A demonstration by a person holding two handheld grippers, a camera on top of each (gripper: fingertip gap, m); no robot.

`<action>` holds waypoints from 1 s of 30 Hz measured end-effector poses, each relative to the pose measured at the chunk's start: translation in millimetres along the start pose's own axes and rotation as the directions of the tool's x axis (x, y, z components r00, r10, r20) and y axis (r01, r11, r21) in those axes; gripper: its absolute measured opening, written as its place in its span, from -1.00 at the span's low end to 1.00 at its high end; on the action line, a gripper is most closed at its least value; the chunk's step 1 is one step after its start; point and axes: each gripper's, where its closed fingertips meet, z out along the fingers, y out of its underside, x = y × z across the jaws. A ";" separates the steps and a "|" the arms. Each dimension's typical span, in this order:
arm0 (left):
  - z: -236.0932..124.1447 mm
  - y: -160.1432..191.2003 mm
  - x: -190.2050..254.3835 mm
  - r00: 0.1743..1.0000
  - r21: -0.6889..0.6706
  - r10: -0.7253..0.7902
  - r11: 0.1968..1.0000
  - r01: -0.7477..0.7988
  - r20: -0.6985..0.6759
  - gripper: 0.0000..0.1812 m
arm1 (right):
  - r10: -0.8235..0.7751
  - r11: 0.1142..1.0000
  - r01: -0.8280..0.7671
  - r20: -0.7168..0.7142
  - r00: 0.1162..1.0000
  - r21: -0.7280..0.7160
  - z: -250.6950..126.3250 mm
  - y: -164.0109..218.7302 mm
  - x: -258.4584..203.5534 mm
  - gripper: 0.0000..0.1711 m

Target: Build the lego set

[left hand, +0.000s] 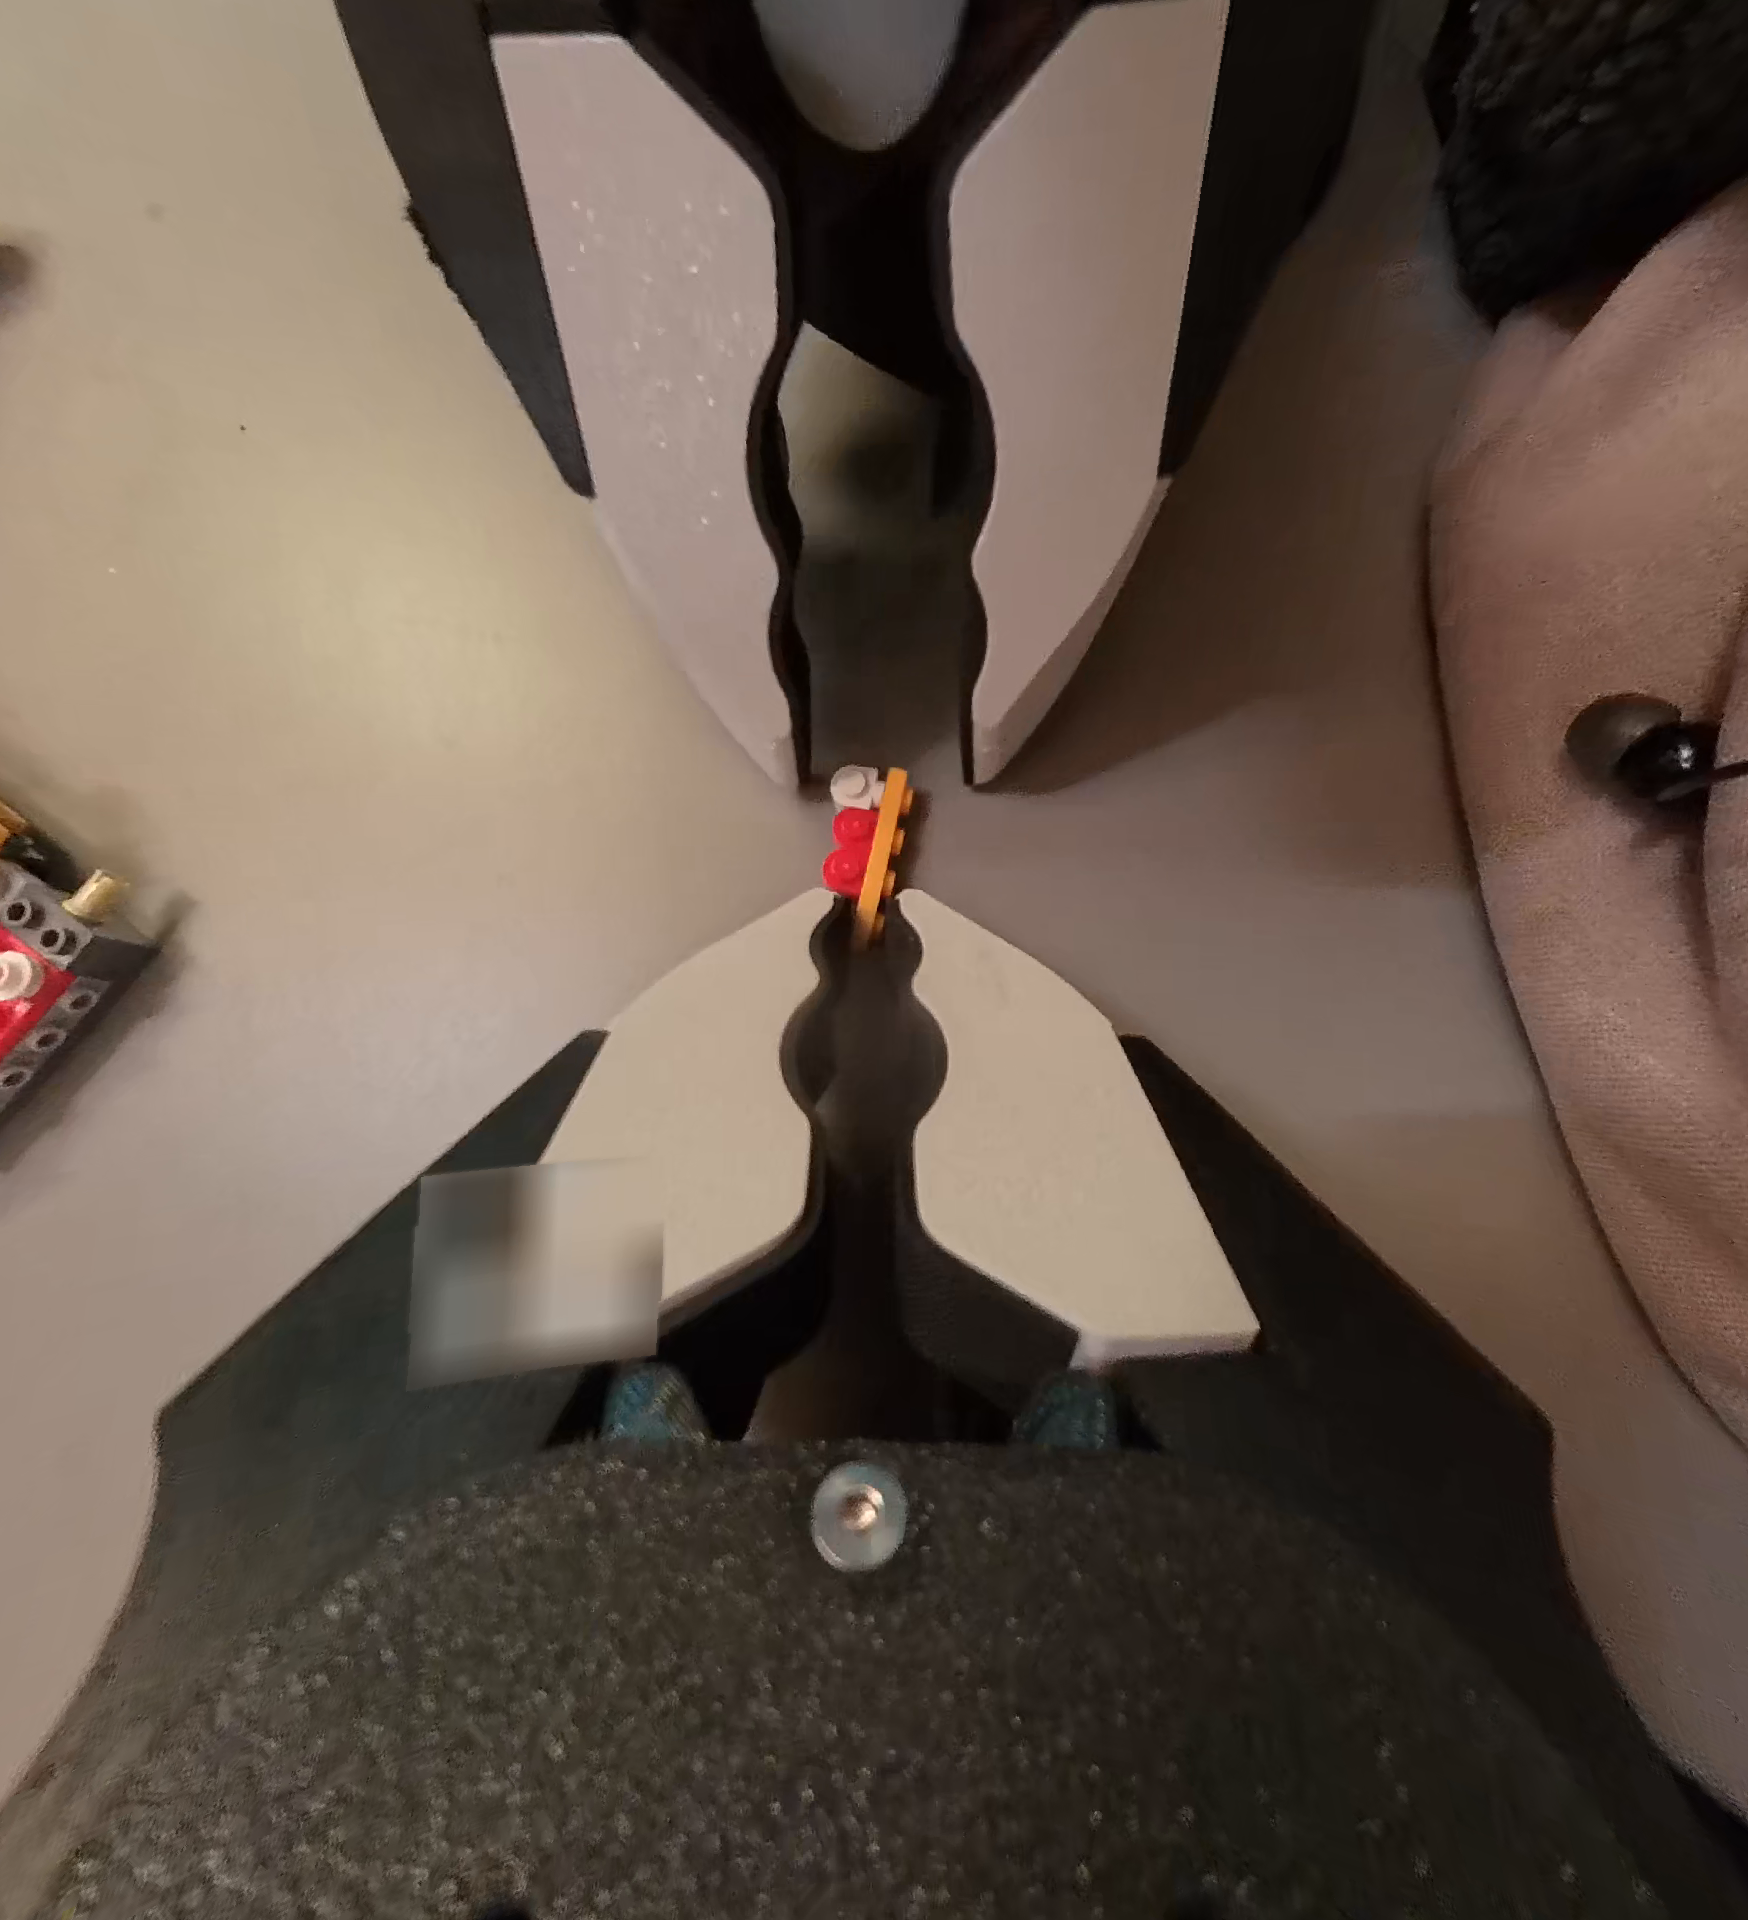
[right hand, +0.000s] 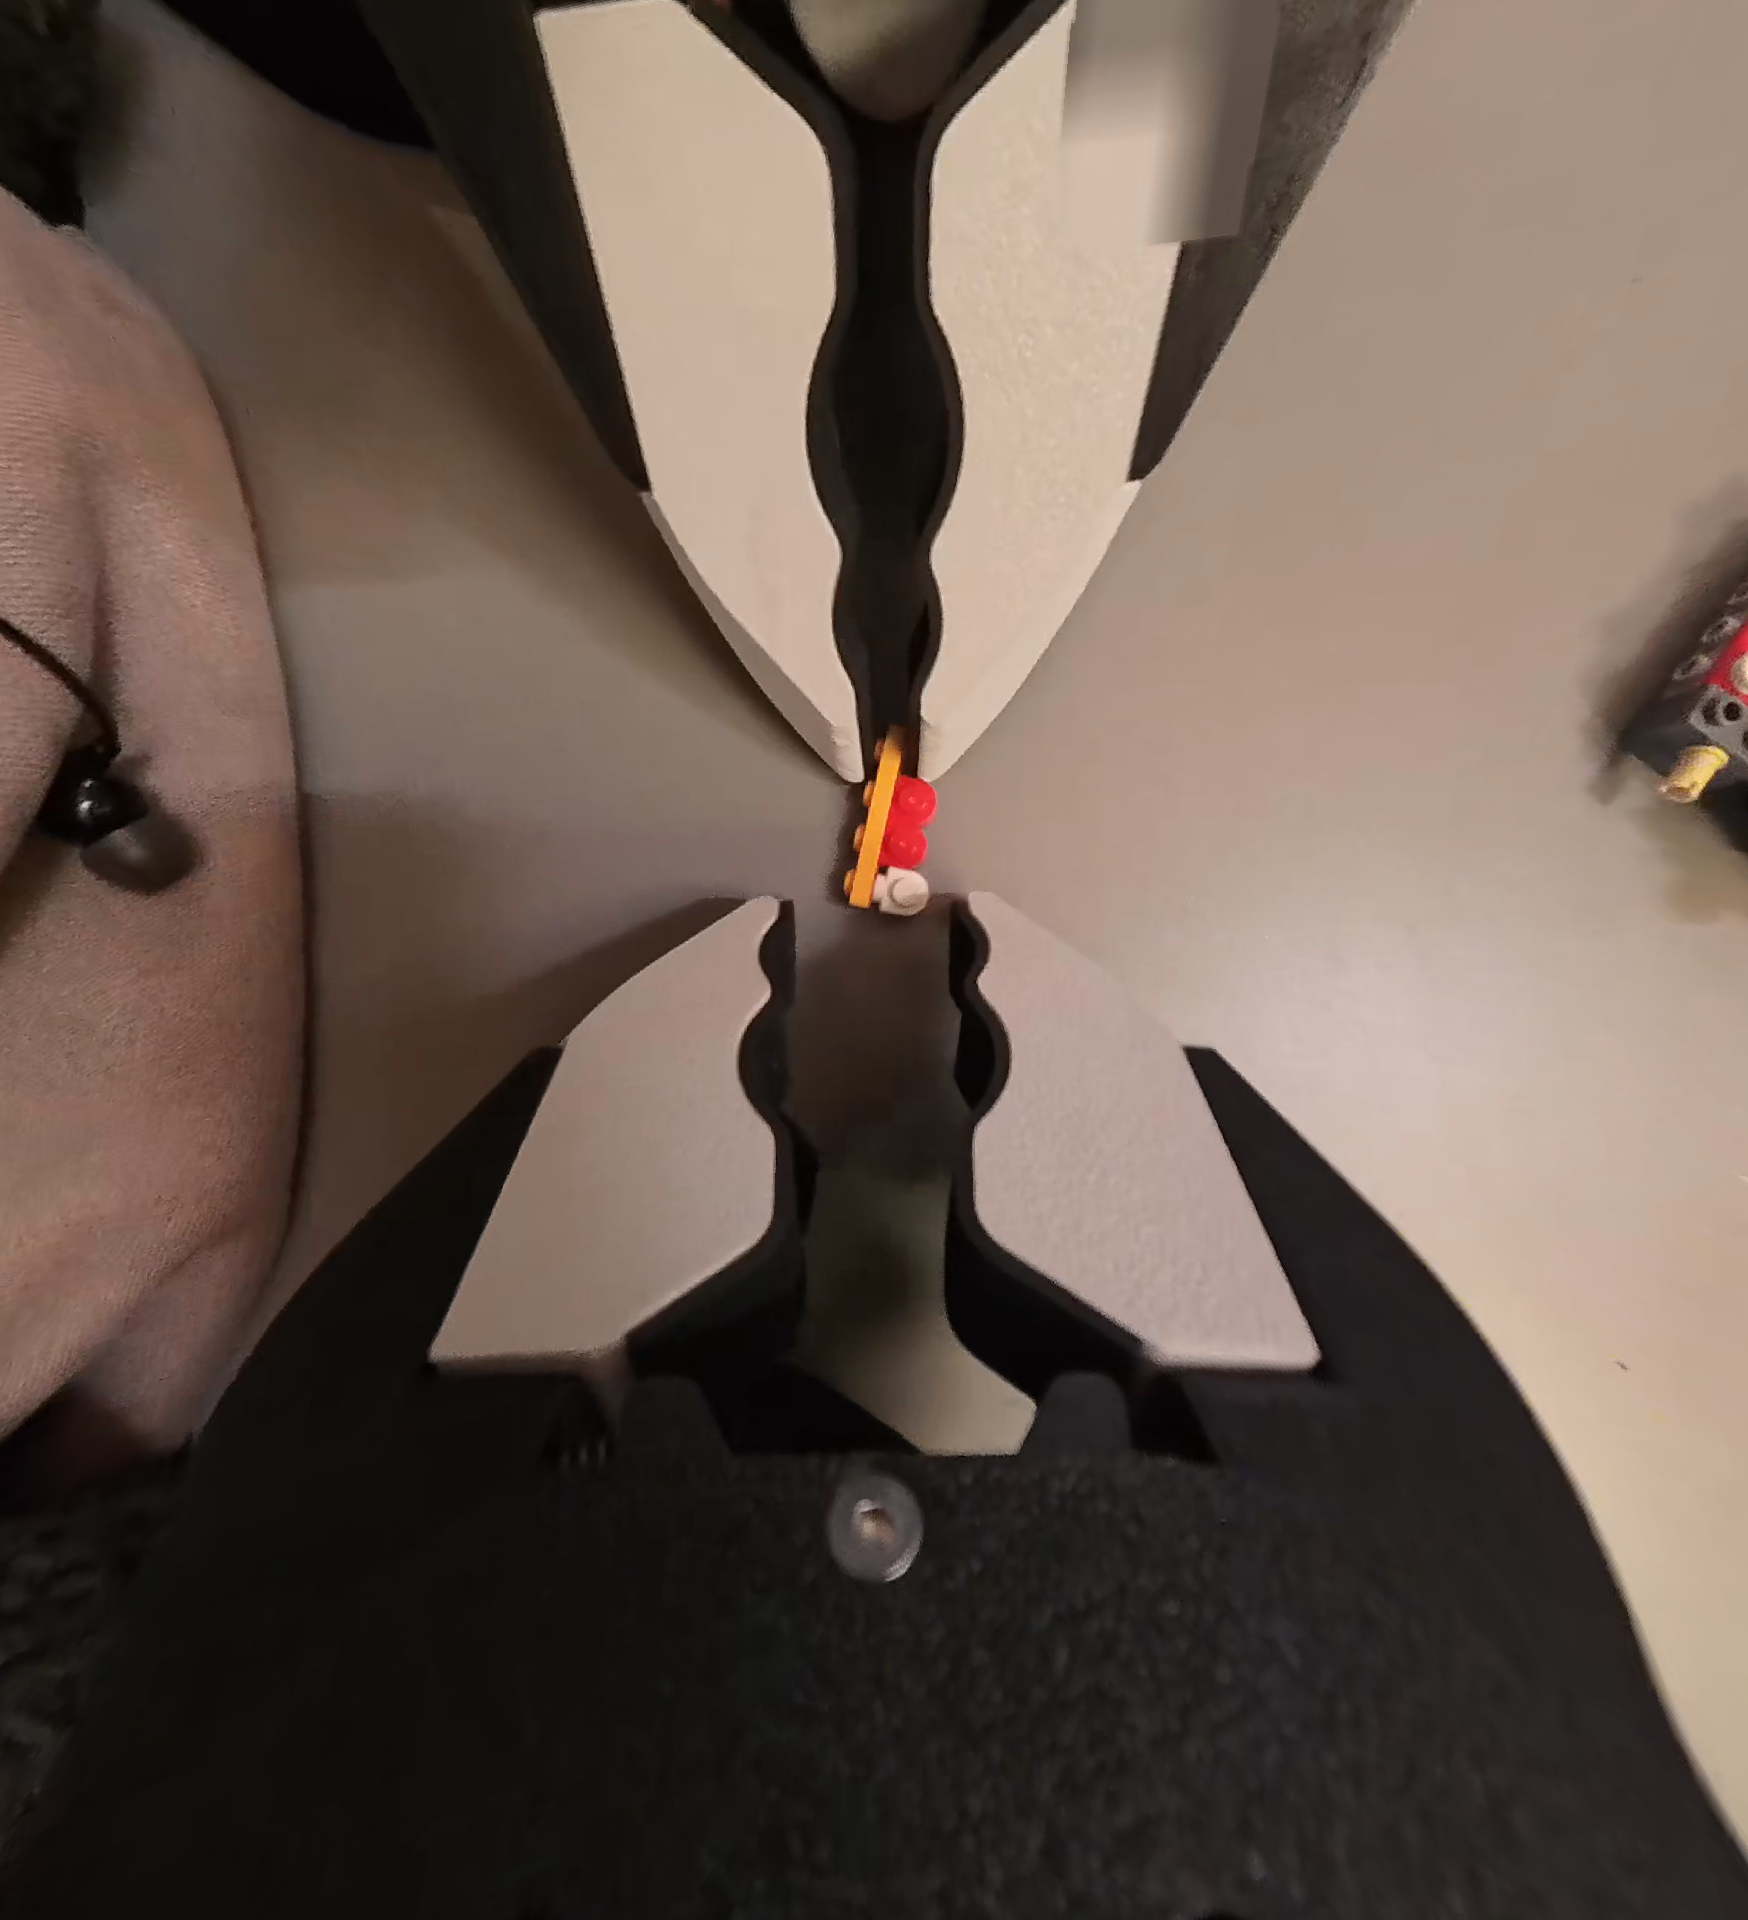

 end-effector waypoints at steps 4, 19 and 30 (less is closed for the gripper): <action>0.4 -0.5 0.2 1.000 -0.001 -0.025 1.000 0.025 0.015 -0.93 | 0.024 1.000 -0.024 -0.016 1.000 -0.004 1.5 -0.8 1.0 -0.72; 0.8 -0.9 1.3 0.998 -0.013 -0.045 0.999 0.045 0.037 -0.93 | 0.056 0.998 -0.056 -0.014 0.998 -0.007 3.1 -2.5 1.9 -0.83; 0.8 -0.6 2.8 0.997 -0.017 -0.047 0.999 0.048 0.061 -0.94 | 0.057 0.998 -0.057 -0.005 0.998 -0.029 4.0 -1.2 1.0 -0.84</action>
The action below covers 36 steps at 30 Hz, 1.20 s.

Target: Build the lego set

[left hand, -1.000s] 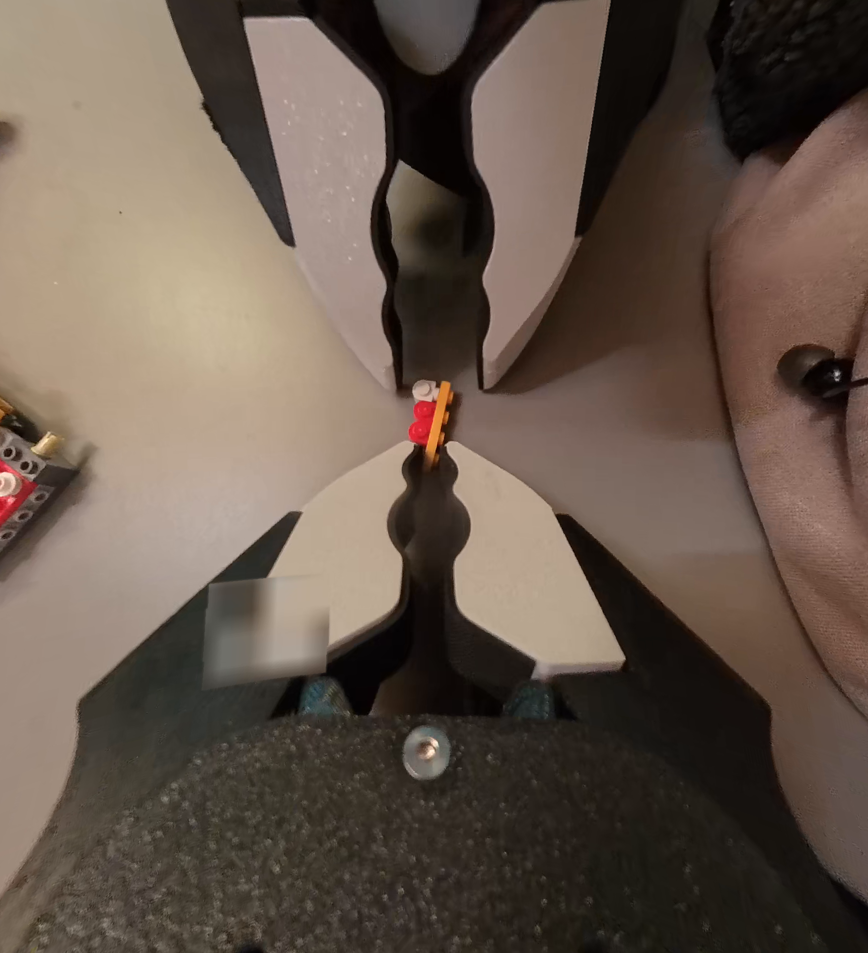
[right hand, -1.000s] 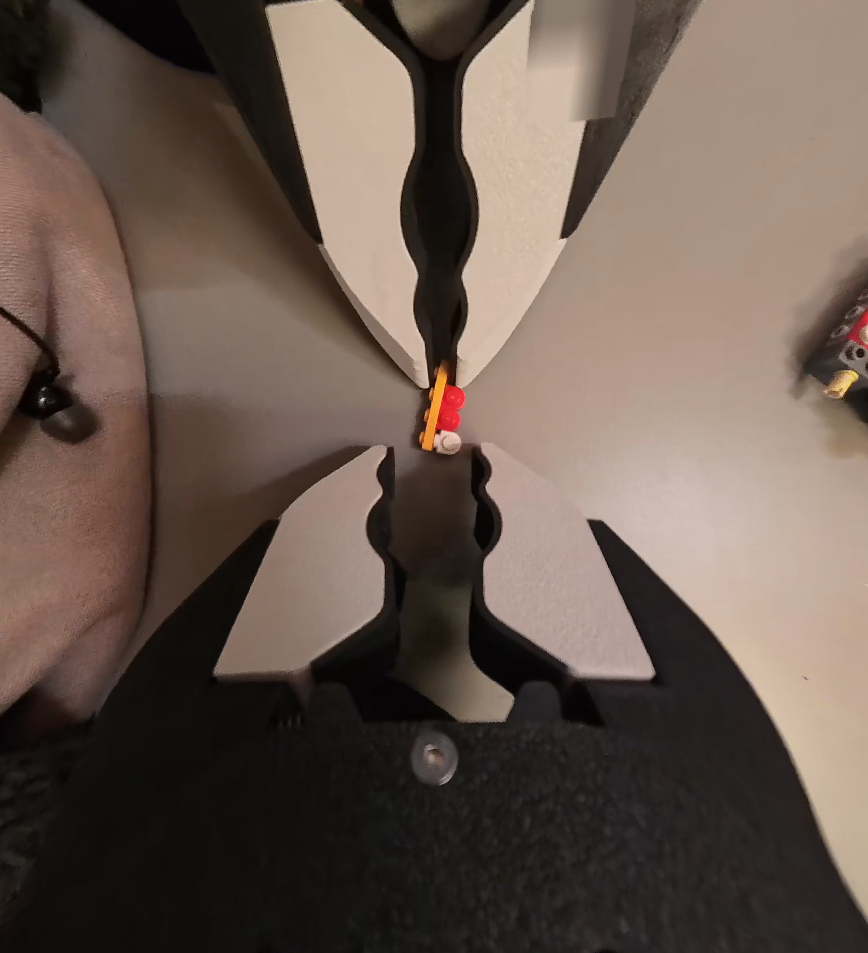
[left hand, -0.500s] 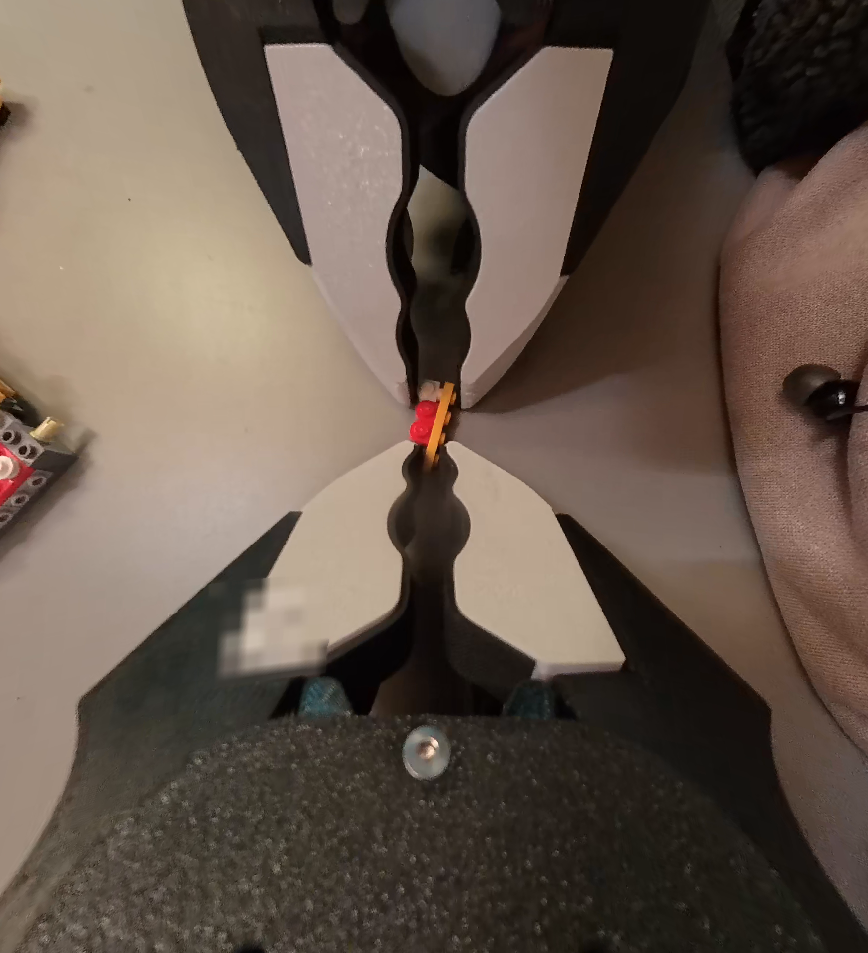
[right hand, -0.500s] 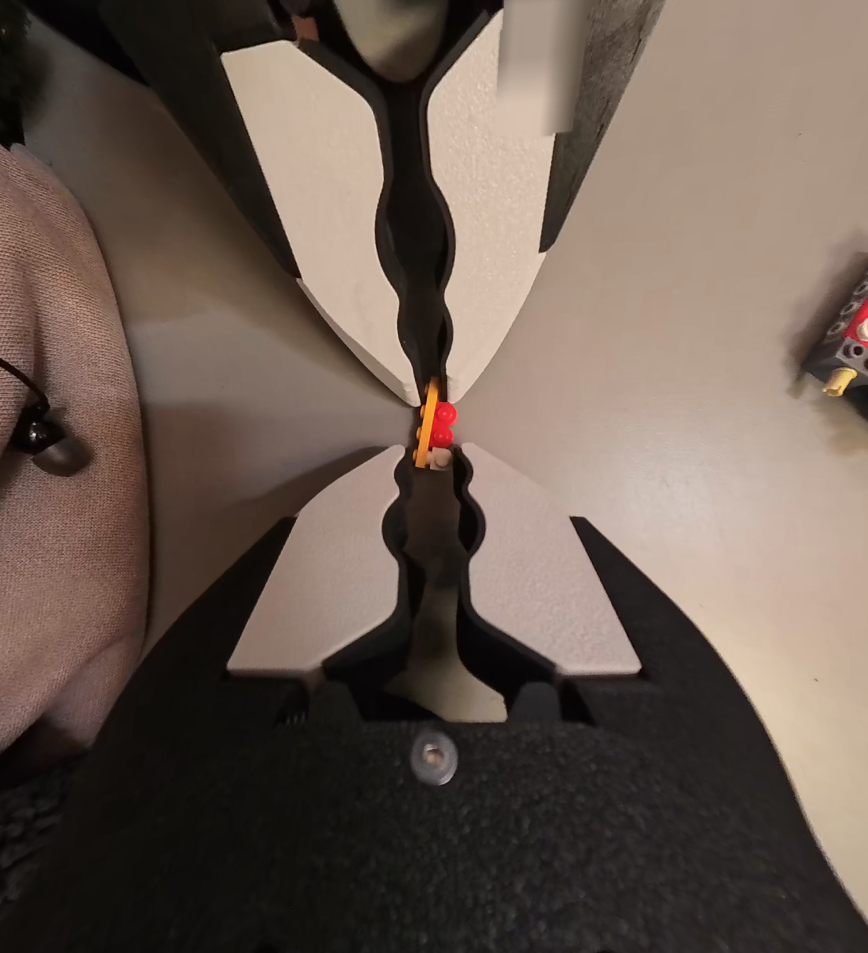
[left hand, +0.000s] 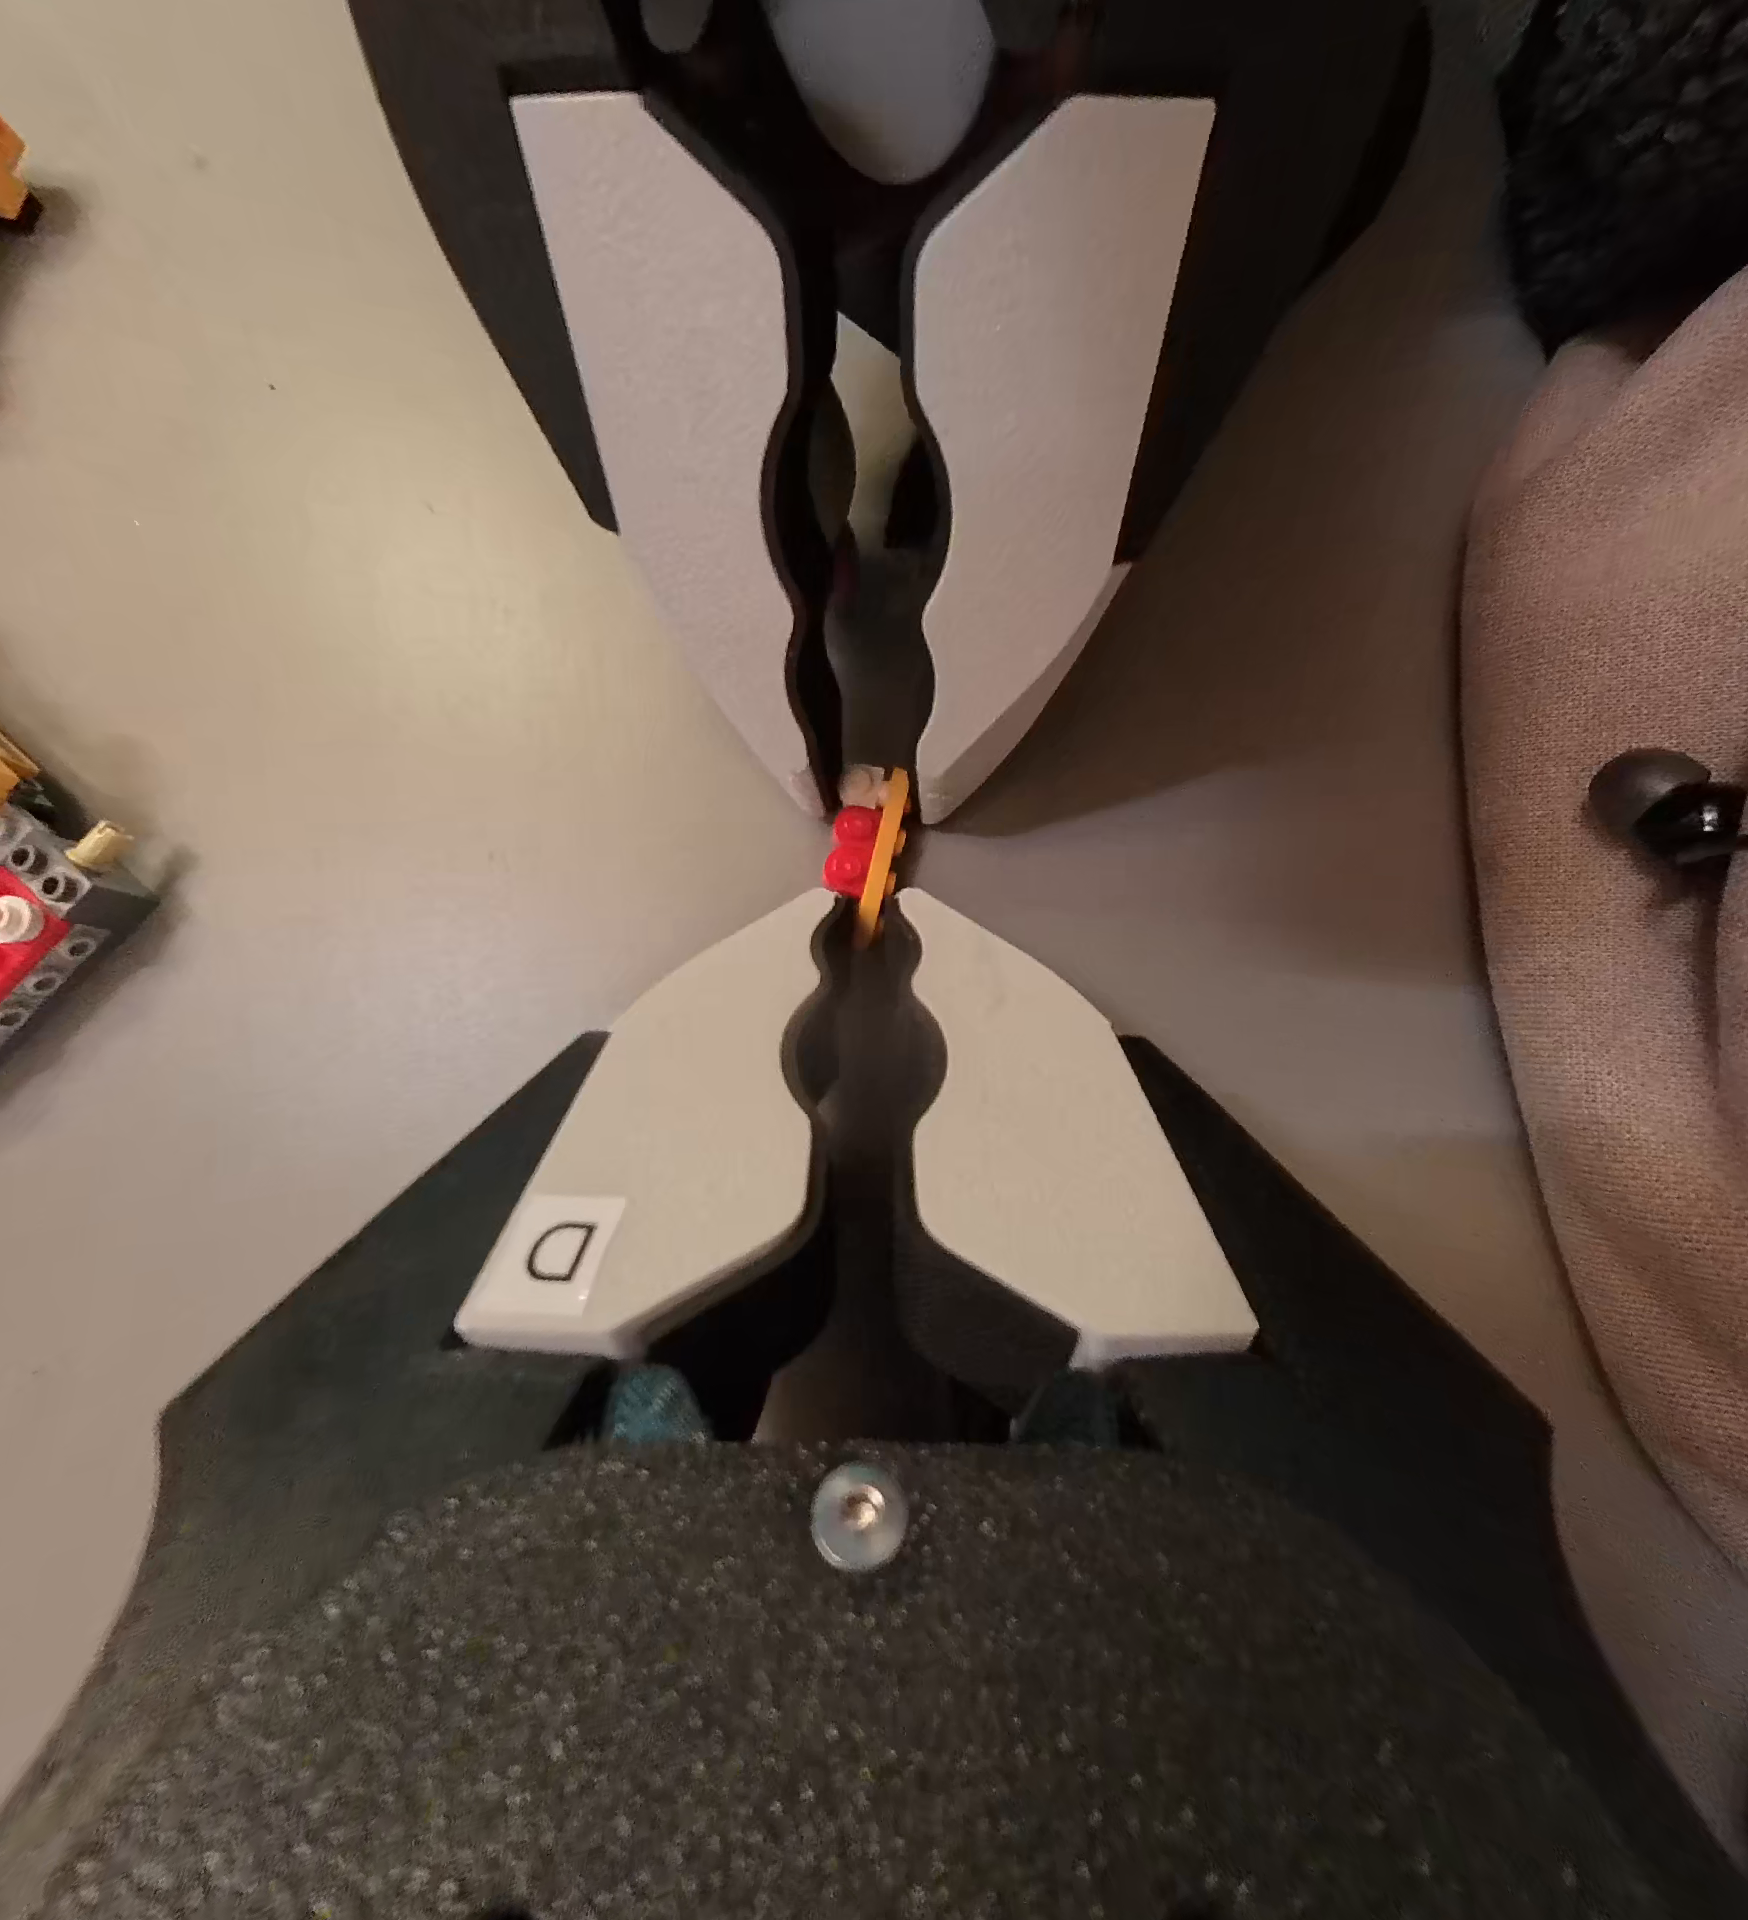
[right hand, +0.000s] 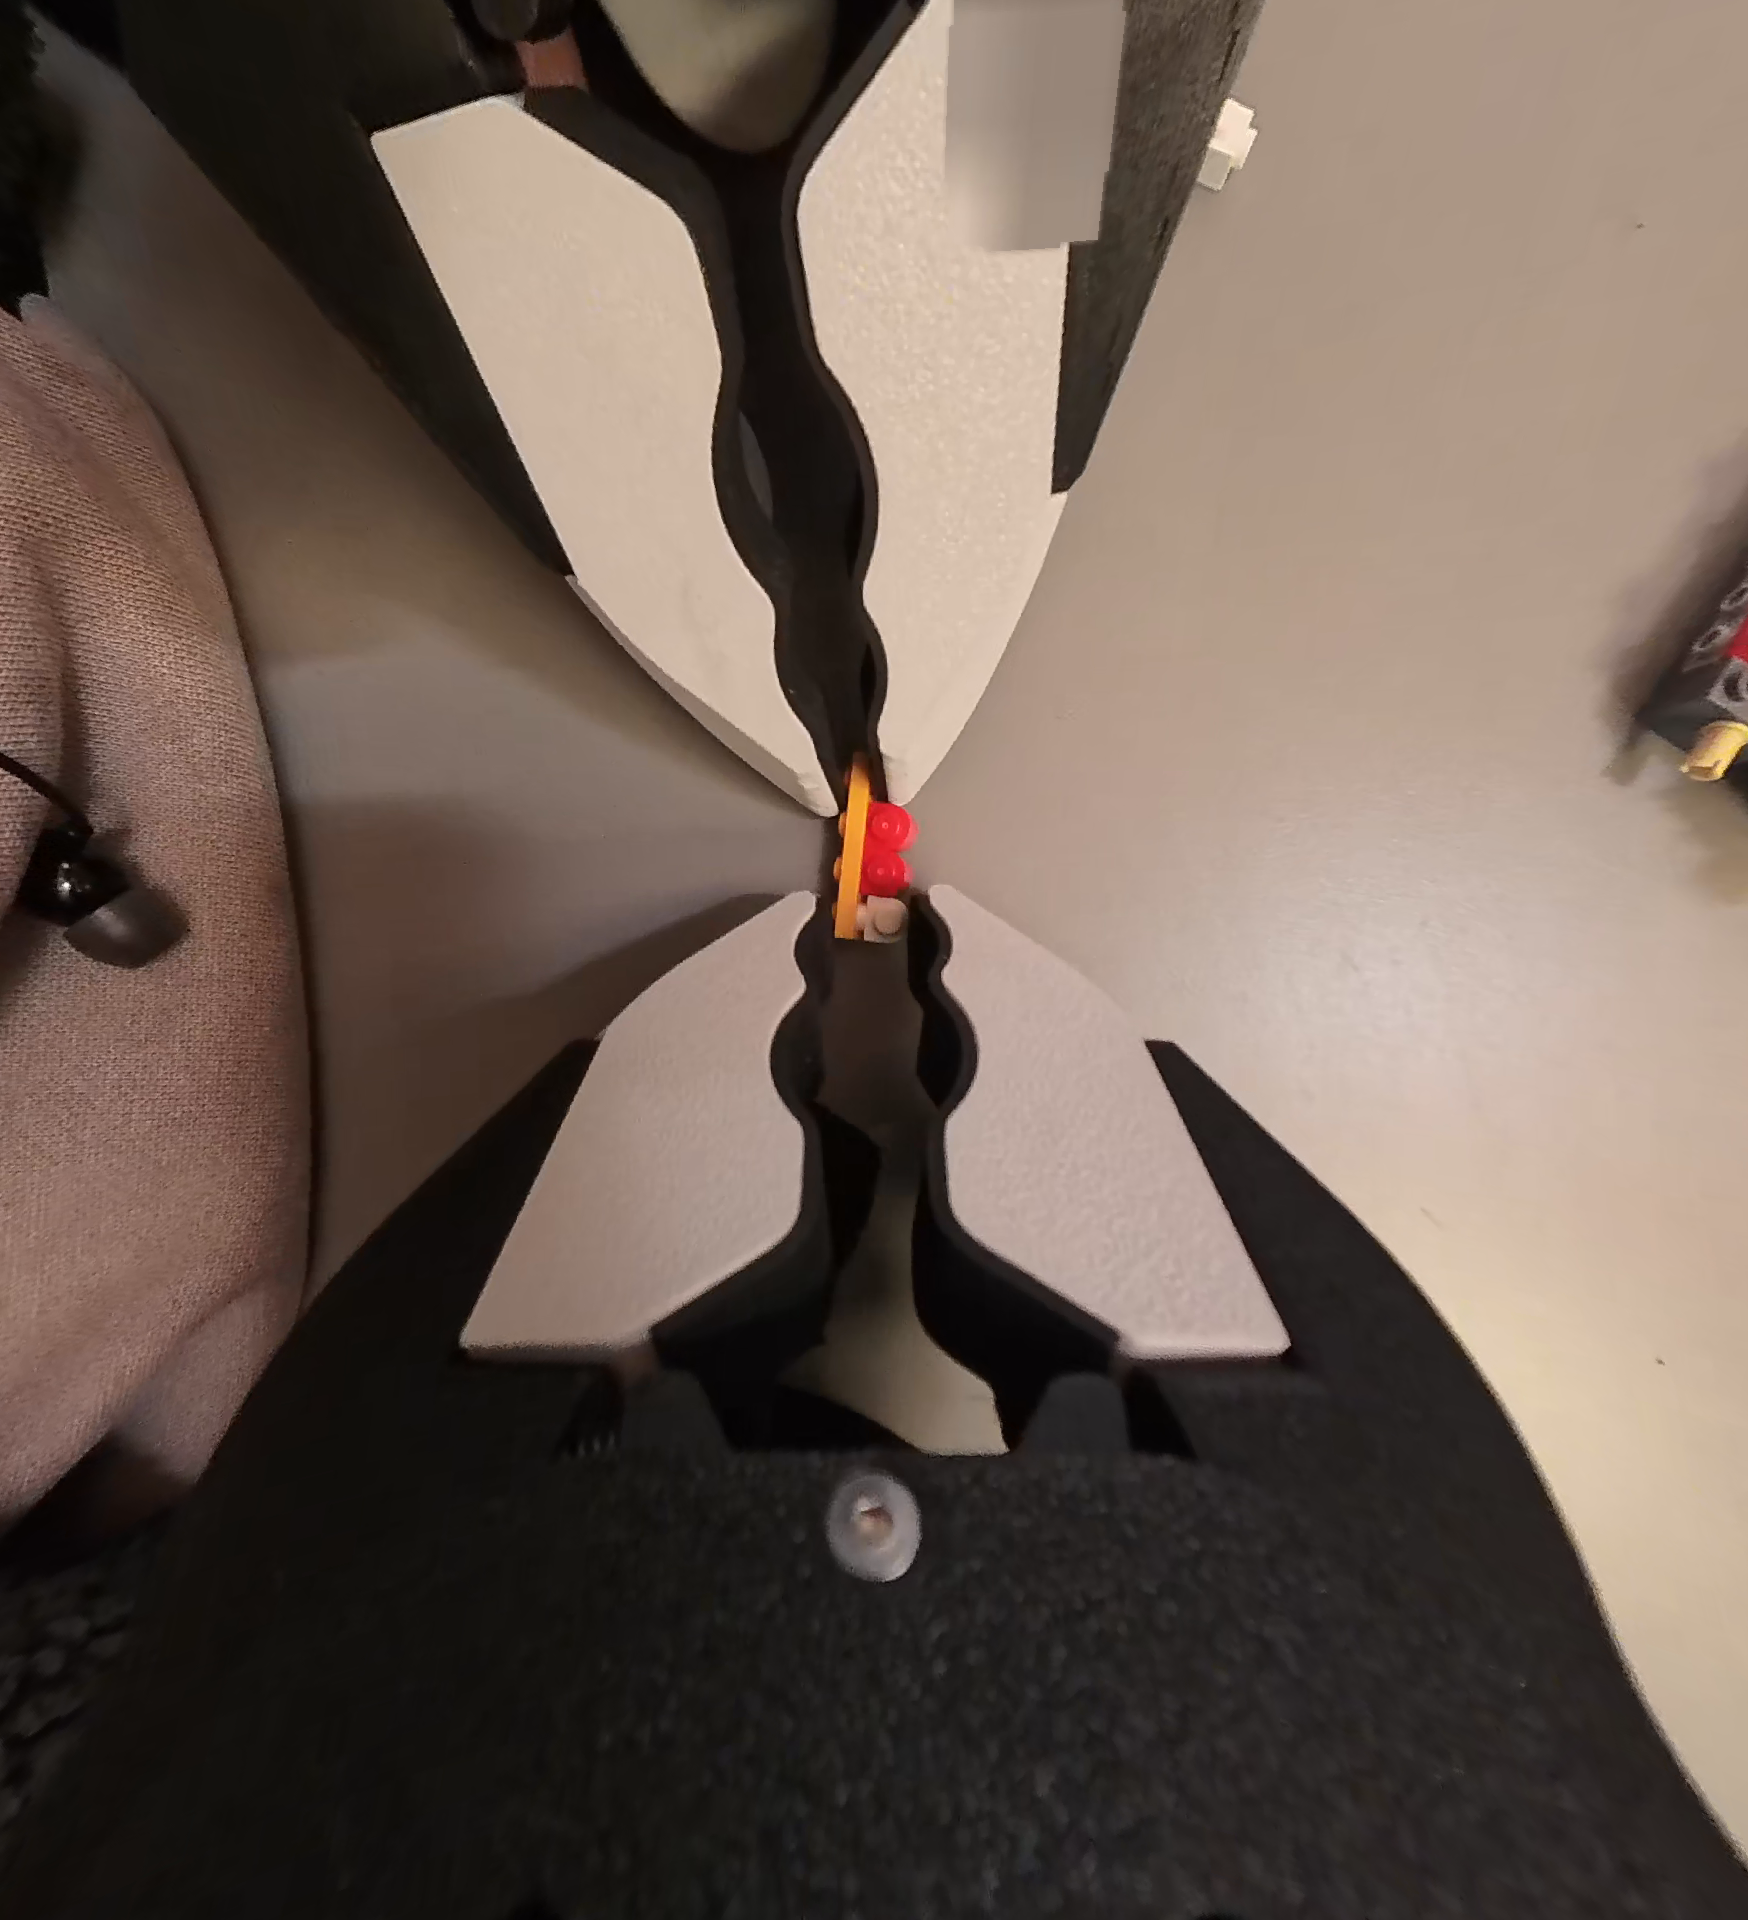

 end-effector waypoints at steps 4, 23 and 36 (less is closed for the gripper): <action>0.2 0.0 0.7 1.000 0.002 -0.001 1.000 0.001 -0.002 -0.93 | -0.006 1.000 0.006 0.007 1.000 -0.002 0.3 0.2 -0.6 -0.85; 0.2 -0.4 -0.9 1.000 0.022 -0.009 1.000 0.009 0.002 -0.93 | -0.018 1.000 0.018 0.006 1.000 0.021 -5.8 4.7 -4.7 -0.85; -0.5 0.9 -7.9 0.999 0.027 -0.028 0.999 0.027 0.029 -0.94 | -0.027 1.000 0.028 -0.054 0.998 0.010 -8.7 9.0 0.3 -0.85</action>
